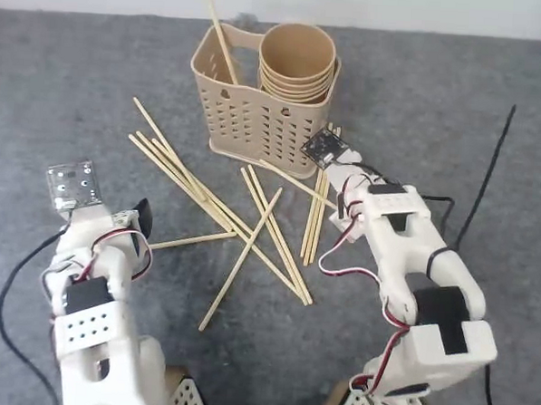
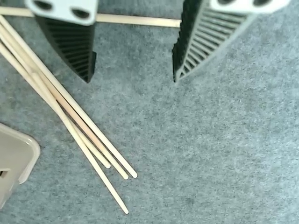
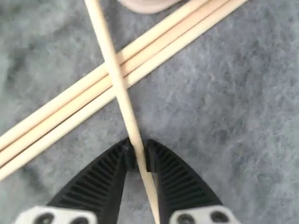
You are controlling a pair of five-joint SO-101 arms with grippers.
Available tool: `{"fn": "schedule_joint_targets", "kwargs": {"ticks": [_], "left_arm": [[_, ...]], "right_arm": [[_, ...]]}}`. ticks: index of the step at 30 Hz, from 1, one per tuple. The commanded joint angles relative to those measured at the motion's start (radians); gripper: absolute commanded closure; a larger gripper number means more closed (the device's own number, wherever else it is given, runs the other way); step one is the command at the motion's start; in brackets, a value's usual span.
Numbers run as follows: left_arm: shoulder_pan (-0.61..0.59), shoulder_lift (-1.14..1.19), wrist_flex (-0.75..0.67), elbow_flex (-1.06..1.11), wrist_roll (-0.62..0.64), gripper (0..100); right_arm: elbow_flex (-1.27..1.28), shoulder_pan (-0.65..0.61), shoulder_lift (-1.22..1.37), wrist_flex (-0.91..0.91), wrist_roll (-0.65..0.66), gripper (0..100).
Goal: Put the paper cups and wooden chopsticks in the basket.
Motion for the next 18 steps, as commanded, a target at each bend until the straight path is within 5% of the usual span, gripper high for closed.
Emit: {"fn": "schedule_joint_targets", "kwargs": {"ticks": [1, 15, 18], "left_arm": [[0.000, -0.023, -0.025, -0.005, -0.006, 74], [0.029, -0.023, -0.020, -0.004, -0.035, 74], [0.029, -0.023, -0.020, -0.004, -0.035, 74]], "right_arm": [[0.049, 0.001, -0.090, 0.107, -0.002, 98.9], [0.709, -0.280, -1.153, 0.119, -0.005, 99.1], [0.761, -0.282, -1.414, 0.110, -0.115, 99.1]]}}
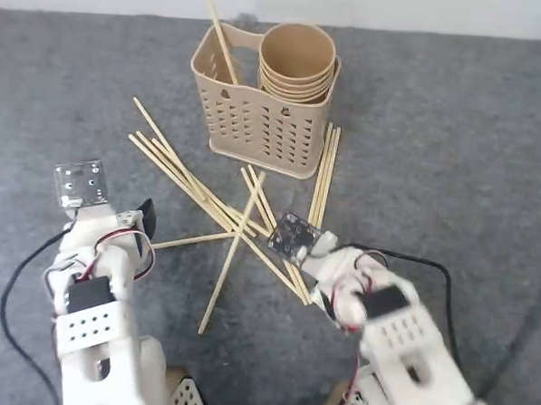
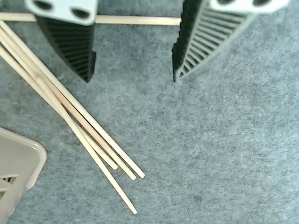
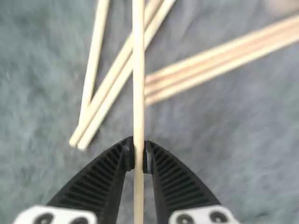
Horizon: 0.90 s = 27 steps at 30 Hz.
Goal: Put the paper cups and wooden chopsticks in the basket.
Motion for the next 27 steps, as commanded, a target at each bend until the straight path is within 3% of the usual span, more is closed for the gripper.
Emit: {"fn": "schedule_joint_targets", "kwargs": {"ticks": [1, 4, 10, 20, 23, 27], "left_arm": [[0.009, -0.023, -0.020, -0.004, -0.008, 74], [0.009, -0.023, -0.020, -0.004, -0.008, 75], [0.009, -0.028, -0.018, 0.004, -0.009, 75], [0.005, -0.031, 0.006, 0.001, -0.008, 75], [0.005, -0.031, 0.006, 0.001, -0.008, 75], [0.005, -0.031, 0.005, 0.001, -0.008, 75]], "right_arm": [[0.032, -0.012, -0.378, 0.001, -0.147, 99.1], [0.058, -0.013, -0.590, 0.001, -0.304, 99.1], [0.074, -0.015, -0.825, -0.041, -0.494, 99.1], [0.077, -0.015, -0.774, -0.518, -0.962, 98.9], [0.077, -0.044, -0.773, -0.648, -0.967, 98.9], [0.075, -0.128, -0.771, -0.742, -0.881, 98.8]]}}
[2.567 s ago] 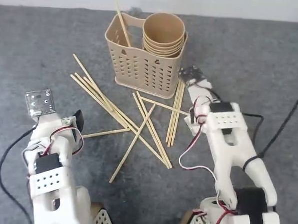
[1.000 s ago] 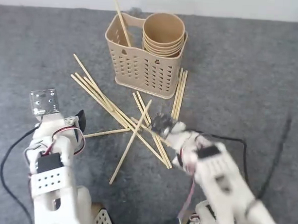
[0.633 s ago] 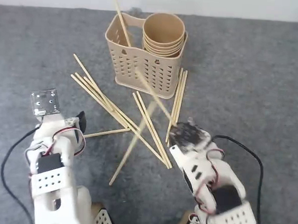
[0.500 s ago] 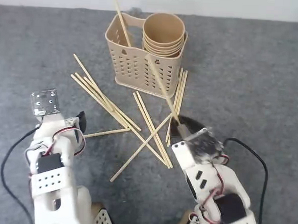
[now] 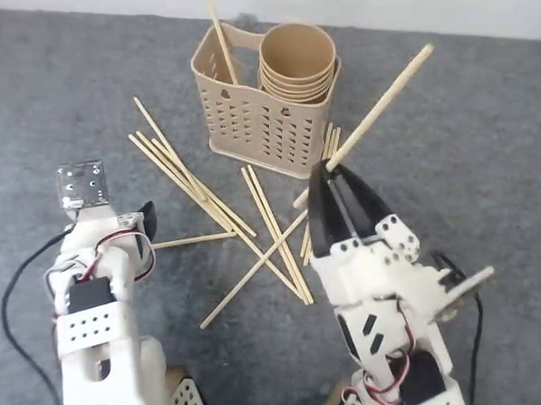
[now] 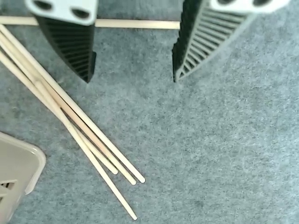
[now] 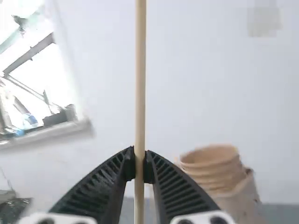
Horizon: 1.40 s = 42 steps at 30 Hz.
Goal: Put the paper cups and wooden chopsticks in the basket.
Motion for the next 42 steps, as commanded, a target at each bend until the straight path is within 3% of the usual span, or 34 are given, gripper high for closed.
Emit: {"fn": "schedule_joint_targets", "kwargs": {"ticks": [1, 9, 23, 32, 37, 42], "left_arm": [[0.005, -0.029, 0.002, -0.010, -0.008, 75], [0.005, -0.031, -0.023, -0.008, -0.008, 75], [0.003, -0.023, -0.068, -0.007, -0.006, 75], [0.003, -0.023, -0.071, -0.007, -0.006, 75], [0.003, -0.023, -0.072, -0.008, -0.006, 75], [0.006, -0.023, -0.072, -0.008, -0.006, 75]], "right_arm": [[-0.014, -0.065, 0.028, -0.102, 0.078, 98.8], [-0.178, -0.128, 0.380, -0.311, 0.290, 98.8], [-0.862, -0.085, 1.369, -0.630, 0.288, 98.8], [-1.395, -0.036, 1.922, -0.575, 0.290, 98.8], [-1.571, -0.021, 2.127, -0.575, 0.292, 98.7], [-1.622, 0.001, 2.190, -0.426, 0.282, 86.1]]}}
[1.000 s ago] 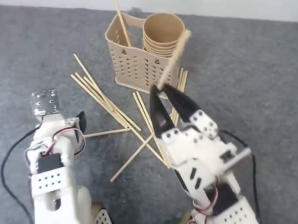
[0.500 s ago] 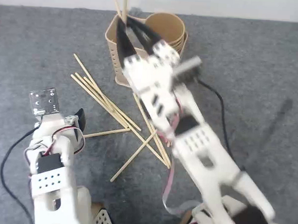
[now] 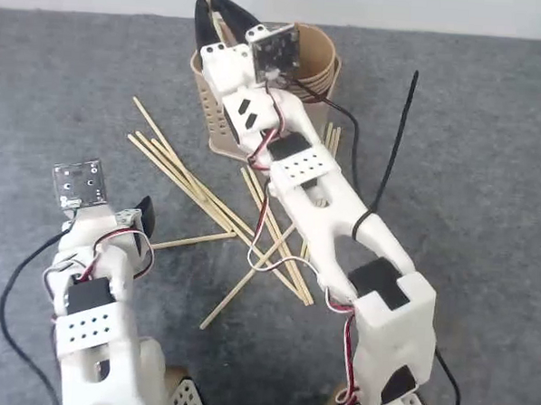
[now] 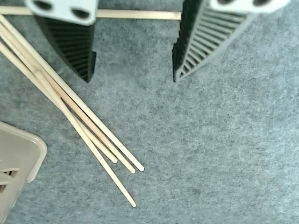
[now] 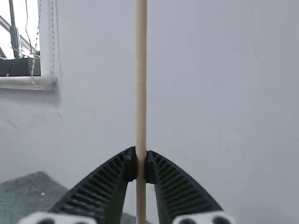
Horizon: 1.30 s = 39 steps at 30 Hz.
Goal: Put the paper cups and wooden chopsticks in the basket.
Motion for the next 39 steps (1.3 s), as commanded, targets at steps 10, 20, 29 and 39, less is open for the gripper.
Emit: {"fn": "schedule_joint_targets", "kwargs": {"ticks": [10, 20, 29, 39], "left_arm": [[0.006, -0.021, -0.044, -0.007, -0.006, 75], [0.005, -0.021, -0.044, -0.007, -0.006, 75], [0.002, -0.020, -0.038, -0.012, -0.003, 75], [-0.044, 0.321, -0.003, -0.208, 0.044, 74]], "right_arm": [[-0.072, 0.111, -0.173, 0.423, -0.307, 84.4], [-0.068, 0.142, -0.524, 0.937, -0.459, 84.4], [-0.068, 0.107, -0.822, 1.468, -0.466, 84.4], [-0.009, 0.108, -1.009, 1.975, -0.463, 84.4]]}}
